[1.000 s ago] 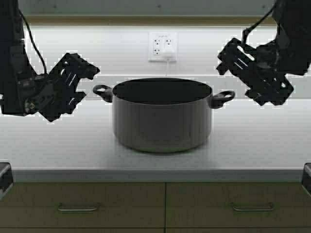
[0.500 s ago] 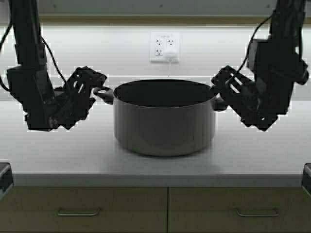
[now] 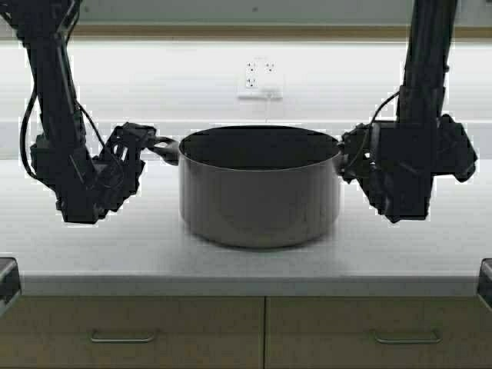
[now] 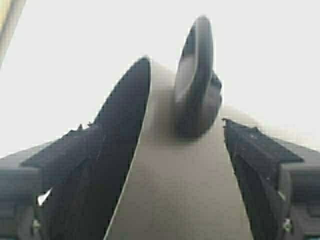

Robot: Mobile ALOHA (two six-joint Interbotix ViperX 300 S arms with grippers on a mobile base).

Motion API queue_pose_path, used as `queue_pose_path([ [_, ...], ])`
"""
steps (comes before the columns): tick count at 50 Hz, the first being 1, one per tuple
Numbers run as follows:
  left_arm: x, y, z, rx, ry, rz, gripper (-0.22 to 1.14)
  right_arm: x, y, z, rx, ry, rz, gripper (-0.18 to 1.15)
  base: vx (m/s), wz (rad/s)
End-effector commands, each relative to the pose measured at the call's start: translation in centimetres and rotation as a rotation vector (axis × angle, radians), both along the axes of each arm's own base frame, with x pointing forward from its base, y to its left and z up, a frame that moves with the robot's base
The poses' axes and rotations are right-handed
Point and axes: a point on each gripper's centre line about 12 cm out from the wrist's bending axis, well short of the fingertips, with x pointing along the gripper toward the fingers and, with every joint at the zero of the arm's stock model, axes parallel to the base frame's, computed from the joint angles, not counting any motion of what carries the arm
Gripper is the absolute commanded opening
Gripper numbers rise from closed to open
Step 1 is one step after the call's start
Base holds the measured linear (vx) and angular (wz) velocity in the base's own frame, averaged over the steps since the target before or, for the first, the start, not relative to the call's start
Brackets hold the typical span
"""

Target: Open the cabinet, put the pot inside, then close it

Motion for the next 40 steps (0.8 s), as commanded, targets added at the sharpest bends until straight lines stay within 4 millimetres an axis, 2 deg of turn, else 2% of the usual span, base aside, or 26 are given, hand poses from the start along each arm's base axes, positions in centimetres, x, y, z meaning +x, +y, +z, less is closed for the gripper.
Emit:
queue_pose_path([
  [1,3.0,-0.3,1.2,0.009,-0.026,-0.051,1.02,2.3,-0.1,0.2,0.055,-0.061,-0.01,1.03,0.0,-0.02],
  [9,5.2,-0.2,1.0,-0.004,0.016,-0.083,1.02,4.2,0.3,-0.8,0.144,-0.098,-0.016,1.03,0.01,-0.03],
  [21,5.0,0.4,0.3,-0.008,0.039,-0.073,1.02,6.5,0.6,-2.2,0.248,-0.136,-0.016,1.03,0.02,-0.04],
  [29,5.8,0.8,0.8,-0.009,0.027,-0.061,1.01,6.9,0.7,-2.3,0.283,-0.142,-0.004,1.03,0.01,-0.02],
  [40,6.0,0.8,0.6,-0.007,0.042,-0.059,1.01,8.1,0.9,-2.3,0.317,-0.17,0.022,1.03,0.0,0.0],
])
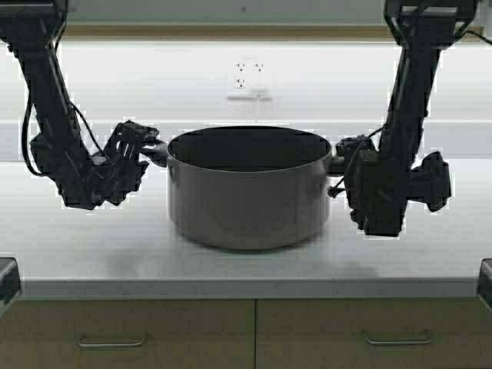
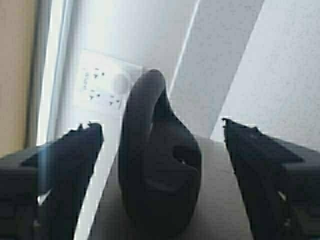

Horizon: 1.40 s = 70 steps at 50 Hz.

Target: Open the cabinet, put the pot inside, then close it

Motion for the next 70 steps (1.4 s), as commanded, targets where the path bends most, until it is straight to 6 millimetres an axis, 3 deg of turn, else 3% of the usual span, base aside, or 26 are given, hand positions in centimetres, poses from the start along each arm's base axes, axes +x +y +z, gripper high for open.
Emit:
queue_pose_path([
  [1,0.6,-0.1,1.3,-0.007,-0.033,0.001,1.01,1.2,0.1,1.1,0.034,-0.049,0.004,1.03,0.0,0.0],
  [7,0.7,-0.1,1.4,-0.006,-0.022,0.002,0.99,1.4,0.2,0.6,0.063,-0.037,0.01,0.97,0.0,0.0],
  [12,0.8,-0.2,1.3,-0.007,0.015,-0.003,0.84,1.7,0.4,0.5,0.064,-0.017,0.013,0.72,0.0,0.0],
  [15,0.8,-0.2,1.3,-0.016,0.04,-0.005,0.61,1.9,0.5,0.5,0.066,-0.006,0.016,0.43,0.0,0.0],
  [19,0.7,0.0,1.3,-0.022,0.054,0.003,0.13,1.9,0.5,0.7,0.06,-0.012,0.015,0.0,0.0,0.0],
  [21,0.7,0.1,1.3,-0.019,0.055,0.009,-0.07,1.9,0.5,0.8,0.065,-0.013,0.014,-0.1,0.0,0.0],
  [22,0.7,0.1,1.3,-0.02,0.053,0.013,-0.14,2.0,0.5,0.9,0.072,-0.014,0.015,-0.1,0.0,0.0],
  [24,0.7,0.2,1.3,-0.019,0.055,0.016,-0.17,1.9,0.5,1.0,0.073,-0.014,0.015,-0.05,0.0,0.0],
  [29,0.2,0.2,1.7,-0.025,0.032,0.013,0.04,1.6,0.4,1.4,0.071,-0.022,0.017,0.14,-0.01,0.01],
  [32,-0.4,0.2,2.3,-0.035,-0.003,0.009,0.1,1.1,0.3,2.1,0.07,-0.05,0.026,0.11,0.0,0.0],
  [40,-2.5,0.1,4.2,-0.039,-0.067,-0.002,0.02,-0.6,-0.1,4.3,0.066,-0.109,0.046,0.08,0.0,0.0],
  [60,-7.4,1.1,10.0,0.033,-0.142,0.024,0.03,-4.2,-0.9,8.6,0.051,-0.137,0.091,0.08,0.0,0.0],
  [70,-10.1,1.6,11.8,0.036,-0.128,0.024,0.03,-6.3,-0.8,11.2,0.051,-0.139,0.142,0.08,0.0,0.0],
])
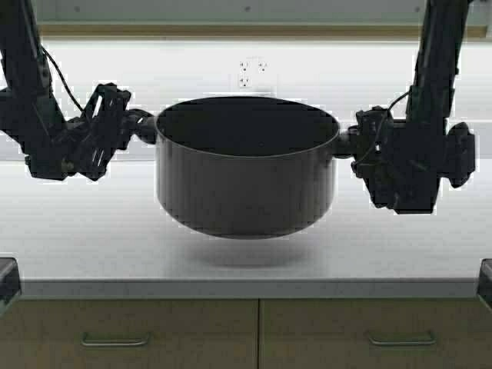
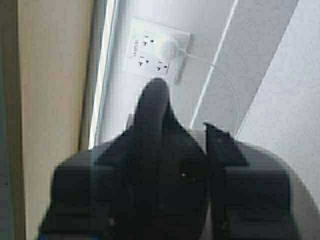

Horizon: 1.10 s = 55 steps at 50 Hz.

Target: Open the cabinet, put the pot inside, then close it

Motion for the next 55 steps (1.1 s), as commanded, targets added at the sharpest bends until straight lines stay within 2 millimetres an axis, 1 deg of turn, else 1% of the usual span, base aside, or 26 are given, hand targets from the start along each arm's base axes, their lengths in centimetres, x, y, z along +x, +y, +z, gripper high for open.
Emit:
queue_pose_path([
  [1,-1.1,0.5,4.0,0.003,-0.09,0.013,0.03,-0.5,0.1,5.1,0.04,-0.118,0.02,0.08,0.0,0.0],
  [11,-4.2,0.2,5.9,-0.005,-0.087,0.001,0.03,-2.8,0.4,8.3,0.045,-0.14,0.079,0.08,0.0,0.0],
  [16,-6.2,-0.1,7.1,-0.012,-0.085,0.01,0.03,-4.0,0.3,9.4,0.044,-0.135,0.093,0.08,0.0,0.0],
  [20,-7.4,0.0,8.2,-0.015,-0.095,0.031,0.03,-4.6,0.3,10.1,0.044,-0.135,0.099,0.08,0.0,0.0],
  [23,-7.5,0.0,8.4,-0.007,-0.096,0.033,0.03,-4.5,0.4,10.1,0.043,-0.126,0.109,0.08,0.0,0.0],
  [26,-7.3,-0.1,8.5,-0.015,-0.102,0.025,0.03,-4.0,0.7,9.9,0.049,-0.12,0.117,0.08,0.0,0.0],
  [29,-7.1,-0.4,8.8,-0.026,-0.11,0.013,0.03,-3.6,1.6,10.0,0.059,-0.133,0.139,0.08,0.0,0.0],
  [34,-7.6,-1.2,9.6,-0.045,-0.125,-0.009,0.03,-4.0,3.1,10.4,0.091,-0.14,0.178,0.08,-0.01,0.01],
  [38,-8.1,-1.4,10.2,-0.05,-0.135,-0.014,0.03,-4.4,3.5,10.7,0.132,-0.135,0.185,0.08,0.0,0.01],
  [42,-8.6,-1.1,10.9,-0.052,-0.132,-0.01,0.03,-4.7,3.8,11.1,0.157,-0.134,0.193,0.08,0.01,0.01],
  [47,-9.5,-1.0,12.0,-0.054,-0.133,-0.013,0.03,-5.2,3.9,12.1,0.169,-0.148,0.204,0.08,0.0,0.0],
  [55,-10.7,-1.2,13.9,-0.053,-0.128,-0.029,0.03,-6.2,3.6,15.1,0.187,-0.173,0.214,0.08,0.0,0.0],
])
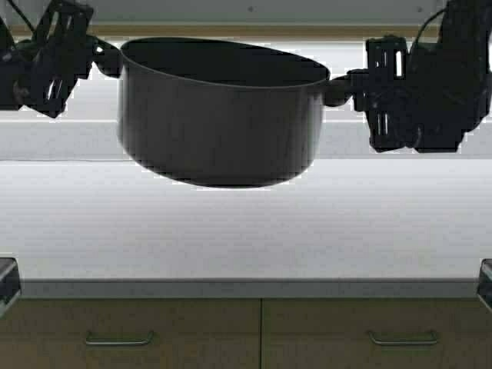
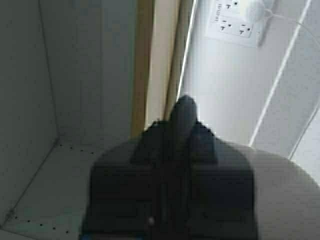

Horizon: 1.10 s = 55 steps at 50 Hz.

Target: Open the cabinet, put the pot inside, then close it

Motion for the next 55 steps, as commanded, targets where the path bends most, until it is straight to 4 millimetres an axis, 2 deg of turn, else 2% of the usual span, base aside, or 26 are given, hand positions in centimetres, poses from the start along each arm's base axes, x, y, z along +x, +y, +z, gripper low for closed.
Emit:
queue_pose_path([
  [1,-1.5,-2.2,3.3,-0.021,-0.067,-0.088,0.03,-1.4,2.0,5.5,0.081,-0.106,0.083,0.08,0.0,0.0],
  [16,-3.1,-2.3,8.3,0.003,-0.073,-0.077,0.03,-2.8,1.4,11.3,0.094,-0.142,0.105,0.08,0.0,0.0],
  [25,-2.7,-2.4,11.7,0.034,-0.044,-0.07,0.03,-3.2,1.4,15.6,0.063,-0.174,0.099,0.08,0.0,0.0],
  [40,-2.1,-2.8,17.2,0.02,-0.055,-0.086,0.03,-3.4,1.9,24.0,0.011,-0.232,0.101,0.08,0.01,-0.03],
  [45,-1.9,-2.9,18.5,0.029,-0.049,-0.091,0.03,-3.3,2.0,25.0,0.009,-0.227,0.106,0.08,0.02,-0.02],
  [55,-1.7,-3.1,19.3,0.037,-0.037,-0.093,0.03,-2.9,2.2,25.1,0.006,-0.208,0.109,0.08,0.02,0.01],
])
